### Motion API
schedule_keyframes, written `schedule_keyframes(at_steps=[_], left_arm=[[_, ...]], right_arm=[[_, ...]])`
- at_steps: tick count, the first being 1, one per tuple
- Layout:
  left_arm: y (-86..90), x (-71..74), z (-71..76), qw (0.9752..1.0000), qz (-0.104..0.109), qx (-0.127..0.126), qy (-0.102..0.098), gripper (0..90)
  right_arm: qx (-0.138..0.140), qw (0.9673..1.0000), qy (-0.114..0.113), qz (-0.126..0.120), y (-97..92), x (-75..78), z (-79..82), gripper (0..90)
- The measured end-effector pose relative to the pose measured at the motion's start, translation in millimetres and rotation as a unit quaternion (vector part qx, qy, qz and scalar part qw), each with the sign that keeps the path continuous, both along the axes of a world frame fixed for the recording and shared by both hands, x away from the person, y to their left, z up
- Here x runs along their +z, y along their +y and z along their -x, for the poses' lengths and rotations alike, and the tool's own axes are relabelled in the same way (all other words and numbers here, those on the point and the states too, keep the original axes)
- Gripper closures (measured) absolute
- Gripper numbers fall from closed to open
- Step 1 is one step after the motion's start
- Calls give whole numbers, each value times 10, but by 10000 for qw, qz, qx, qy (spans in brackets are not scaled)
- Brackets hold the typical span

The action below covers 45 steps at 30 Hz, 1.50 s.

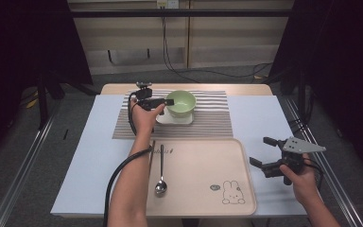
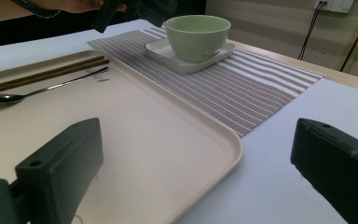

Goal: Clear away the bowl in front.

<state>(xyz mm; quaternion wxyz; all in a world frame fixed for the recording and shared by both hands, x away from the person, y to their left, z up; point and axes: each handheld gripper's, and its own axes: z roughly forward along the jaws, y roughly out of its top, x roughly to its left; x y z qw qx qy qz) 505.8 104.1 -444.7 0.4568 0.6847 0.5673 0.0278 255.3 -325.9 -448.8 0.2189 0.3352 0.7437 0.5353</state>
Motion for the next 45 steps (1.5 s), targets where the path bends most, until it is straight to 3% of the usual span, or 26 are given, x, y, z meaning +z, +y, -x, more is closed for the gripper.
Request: schedule_keyframes(at_steps=[6, 18, 22, 30, 45], left_arm=[[-38, -13, -27, 9999, -51, 117, -63, 123], [-92, -44, -47, 9997, -36, 128, -182, 266], [-94, -56, -46, 9997, 88, 192, -107, 329], [-119, -73, -57, 9998, 11, 166, -84, 390], [-187, -133, -70, 9992, -76, 261, 281, 481]], right_arm=[[-3, 10000, -14, 17, -5, 2, 0, 18], [32, 10000, -19, -8, -13, 5, -1, 18], [16, 10000, -7, -5, -9, 4, -2, 18], [14, 10000, -7, -9, -6, 2, -4, 17], [4, 10000, -17, 6, -16, -2, -6, 18]])
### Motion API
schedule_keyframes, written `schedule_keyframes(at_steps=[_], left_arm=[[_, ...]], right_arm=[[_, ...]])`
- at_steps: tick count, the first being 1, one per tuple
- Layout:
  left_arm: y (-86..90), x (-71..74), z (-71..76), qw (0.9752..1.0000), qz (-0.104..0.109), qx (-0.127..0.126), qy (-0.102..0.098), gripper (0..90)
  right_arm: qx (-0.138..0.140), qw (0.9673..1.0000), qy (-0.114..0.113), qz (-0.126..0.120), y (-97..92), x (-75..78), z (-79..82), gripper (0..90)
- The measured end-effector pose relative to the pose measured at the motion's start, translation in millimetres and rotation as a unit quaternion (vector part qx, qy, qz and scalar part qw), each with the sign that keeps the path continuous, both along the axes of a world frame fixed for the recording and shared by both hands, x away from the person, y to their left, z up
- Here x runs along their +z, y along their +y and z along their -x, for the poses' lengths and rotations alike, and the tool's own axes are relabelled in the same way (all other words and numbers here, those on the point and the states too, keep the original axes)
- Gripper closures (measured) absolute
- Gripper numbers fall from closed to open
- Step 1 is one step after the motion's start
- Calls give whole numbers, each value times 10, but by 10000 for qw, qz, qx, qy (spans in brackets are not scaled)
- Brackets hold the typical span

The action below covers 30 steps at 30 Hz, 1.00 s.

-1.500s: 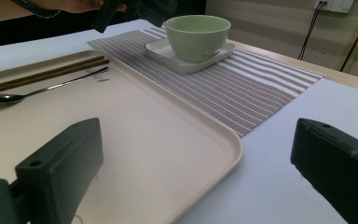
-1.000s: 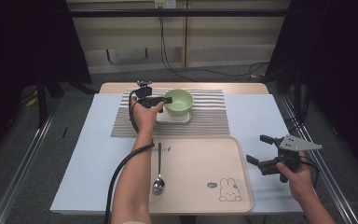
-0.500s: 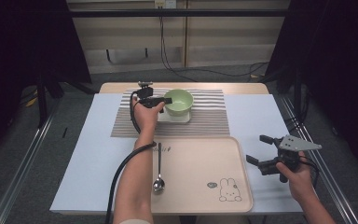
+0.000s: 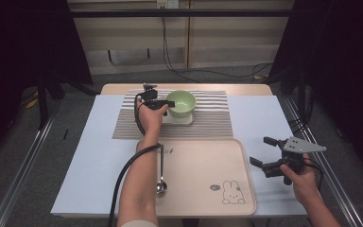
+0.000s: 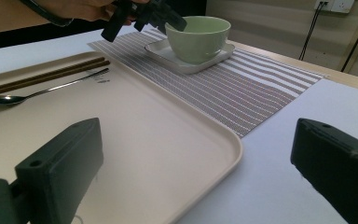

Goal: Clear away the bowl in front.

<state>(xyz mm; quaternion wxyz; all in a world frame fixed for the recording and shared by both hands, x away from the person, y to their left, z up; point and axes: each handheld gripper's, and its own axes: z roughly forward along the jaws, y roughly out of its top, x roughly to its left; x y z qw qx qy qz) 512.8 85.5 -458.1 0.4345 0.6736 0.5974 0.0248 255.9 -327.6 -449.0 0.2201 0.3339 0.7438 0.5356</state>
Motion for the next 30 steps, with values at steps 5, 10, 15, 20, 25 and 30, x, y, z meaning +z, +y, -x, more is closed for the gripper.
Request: schedule_keyframes(at_steps=[5, 10, 15, 20, 25, 30], left_arm=[[5, -15, -1, 10000, -14, 33, 37, 504], [-20, -26, 6, 9999, 19, 23, 103, 526], [-46, -28, 16, 9998, -2, 83, 154, 578], [-44, -47, 30, 9991, 43, 339, 248, 680], [-52, -44, 34, 9990, 2, 420, 181, 771], [-52, -52, 44, 9989, -83, 425, 180, 820]], right_arm=[[12, 10000, 19, -11, 1, 0, 0, 18], [14, 10000, 34, -16, 0, 1, 1, 18], [7, 10000, 5, -18, -2, -1, 2, 18], [19, 10000, 9, -36, -8, -5, -3, 18], [23, 10000, 14, -38, -11, -4, -6, 17], [-2, 10000, 6, -18, -18, -1, -3, 18]])
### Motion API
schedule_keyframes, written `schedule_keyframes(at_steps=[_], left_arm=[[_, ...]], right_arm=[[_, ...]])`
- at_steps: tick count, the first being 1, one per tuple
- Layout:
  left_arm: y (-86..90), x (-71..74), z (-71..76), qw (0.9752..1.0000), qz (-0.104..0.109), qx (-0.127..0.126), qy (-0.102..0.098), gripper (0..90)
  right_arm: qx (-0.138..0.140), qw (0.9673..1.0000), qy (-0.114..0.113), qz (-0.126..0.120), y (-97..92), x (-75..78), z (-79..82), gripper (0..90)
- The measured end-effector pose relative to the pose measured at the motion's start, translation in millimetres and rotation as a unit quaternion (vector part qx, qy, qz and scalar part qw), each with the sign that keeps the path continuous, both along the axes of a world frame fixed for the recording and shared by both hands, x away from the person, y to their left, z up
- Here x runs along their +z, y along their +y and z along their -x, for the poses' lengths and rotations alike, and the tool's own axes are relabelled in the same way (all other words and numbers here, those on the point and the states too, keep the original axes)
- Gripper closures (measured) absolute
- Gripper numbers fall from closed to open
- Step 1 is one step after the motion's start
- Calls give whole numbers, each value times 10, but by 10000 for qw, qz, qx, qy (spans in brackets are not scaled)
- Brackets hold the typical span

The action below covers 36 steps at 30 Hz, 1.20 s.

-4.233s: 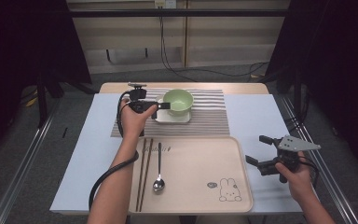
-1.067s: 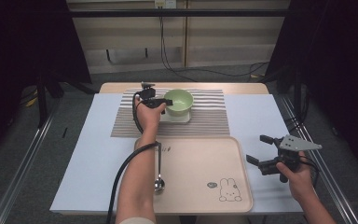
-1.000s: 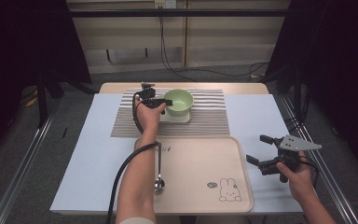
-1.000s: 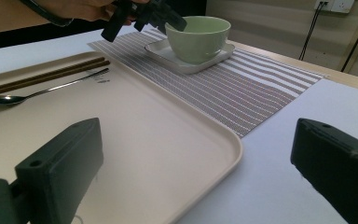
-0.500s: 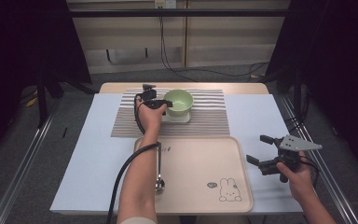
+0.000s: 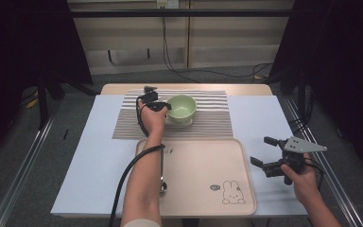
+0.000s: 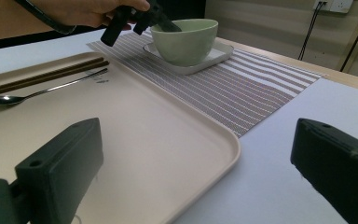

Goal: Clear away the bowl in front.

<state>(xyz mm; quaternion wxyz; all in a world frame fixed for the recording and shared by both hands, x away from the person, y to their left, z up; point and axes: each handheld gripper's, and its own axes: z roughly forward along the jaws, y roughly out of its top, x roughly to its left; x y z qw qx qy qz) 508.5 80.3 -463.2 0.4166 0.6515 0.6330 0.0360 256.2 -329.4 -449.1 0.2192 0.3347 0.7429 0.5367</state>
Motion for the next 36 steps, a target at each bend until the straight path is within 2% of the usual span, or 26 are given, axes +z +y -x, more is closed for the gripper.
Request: schedule_keyframes(at_steps=[4, 7, 12, 14, 20, 22, 26, 28, 36], left_arm=[[34, 8, 3, 9998, 33, -105, 156, 833], [31, 31, 9, 9998, 31, -152, 152, 833], [50, 129, 24, 9996, 165, -192, 142, 834], [64, 182, 35, 9996, 112, -236, 144, 834], [100, 285, 81, 9988, 165, -365, 265, 835], [115, 328, 114, 9983, 123, -465, 318, 835], [129, 353, 144, 9979, 133, -521, 353, 835], [152, 358, 176, 9975, 205, -551, 403, 835], [171, 393, 259, 9955, 123, -826, 454, 835]], right_arm=[[-7, 10000, 4, -3, 0, -1, -2, 18], [12, 10000, 6, 3, -3, 0, -4, 18], [7, 10000, -6, 1, 0, -3, -11, 18], [15, 10000, 12, -13, 4, -3, -11, 17], [16, 10000, 2, -11, 4, -3, -10, 18], [7, 10000, 20, -13, 9, -3, -9, 18], [8, 10000, 26, -5, 15, 0, -8, 18], [-6, 10000, 37, -25, 17, 2, -7, 17], [11, 10000, 29, -5, 14, 3, -6, 18]])
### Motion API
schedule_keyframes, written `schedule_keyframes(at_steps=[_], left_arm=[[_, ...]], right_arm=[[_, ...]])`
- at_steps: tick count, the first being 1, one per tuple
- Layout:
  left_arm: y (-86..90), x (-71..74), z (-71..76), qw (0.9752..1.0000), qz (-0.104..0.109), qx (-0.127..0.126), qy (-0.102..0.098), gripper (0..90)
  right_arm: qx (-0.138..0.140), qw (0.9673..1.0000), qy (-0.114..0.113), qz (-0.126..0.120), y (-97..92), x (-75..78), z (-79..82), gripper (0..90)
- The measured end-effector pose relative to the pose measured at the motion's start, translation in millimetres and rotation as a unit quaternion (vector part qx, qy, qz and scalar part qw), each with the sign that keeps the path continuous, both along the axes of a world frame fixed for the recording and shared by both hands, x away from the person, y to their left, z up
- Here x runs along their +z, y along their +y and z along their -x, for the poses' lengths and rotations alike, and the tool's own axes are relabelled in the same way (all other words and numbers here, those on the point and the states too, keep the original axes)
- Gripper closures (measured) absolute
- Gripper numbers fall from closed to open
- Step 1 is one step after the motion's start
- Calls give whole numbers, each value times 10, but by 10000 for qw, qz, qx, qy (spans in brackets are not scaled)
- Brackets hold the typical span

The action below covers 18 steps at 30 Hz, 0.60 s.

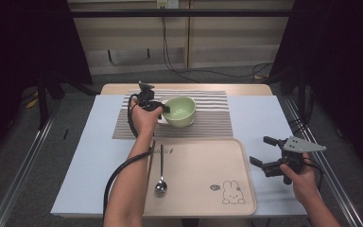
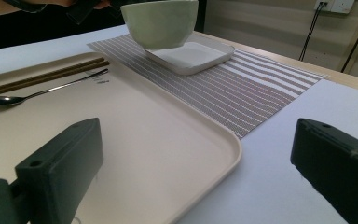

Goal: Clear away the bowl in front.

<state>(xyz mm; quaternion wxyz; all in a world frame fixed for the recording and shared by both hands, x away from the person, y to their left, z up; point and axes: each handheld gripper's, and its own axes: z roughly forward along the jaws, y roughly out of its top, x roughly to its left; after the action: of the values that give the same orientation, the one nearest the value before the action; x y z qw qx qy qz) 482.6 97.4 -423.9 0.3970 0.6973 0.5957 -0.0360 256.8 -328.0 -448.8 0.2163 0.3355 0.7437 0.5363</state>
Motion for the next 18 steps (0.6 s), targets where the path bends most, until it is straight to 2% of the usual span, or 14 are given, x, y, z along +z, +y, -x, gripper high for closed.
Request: schedule_keyframes(at_steps=[4, 7, 9, 12, 18], left_arm=[[5, 25, 48, 9999, -22, -129, 10, 835], [13, 35, 88, 9994, -138, -305, -14, 835], [3, 34, 124, 9994, -94, -330, 40, 836], [2, 43, 185, 9985, -175, -524, 27, 835], [-1, 57, 259, 9973, -203, -707, 7, 836]], right_arm=[[-14, 10000, 6, -17, 1, 0, 0, 18], [-13, 10000, -5, -6, 3, -2, -1, 18], [-9, 10000, -8, -7, 4, -2, -1, 18], [-20, 10000, 9, -26, 4, 2, 2, 18], [0, 10000, -12, -4, 8, 0, -2, 18]])
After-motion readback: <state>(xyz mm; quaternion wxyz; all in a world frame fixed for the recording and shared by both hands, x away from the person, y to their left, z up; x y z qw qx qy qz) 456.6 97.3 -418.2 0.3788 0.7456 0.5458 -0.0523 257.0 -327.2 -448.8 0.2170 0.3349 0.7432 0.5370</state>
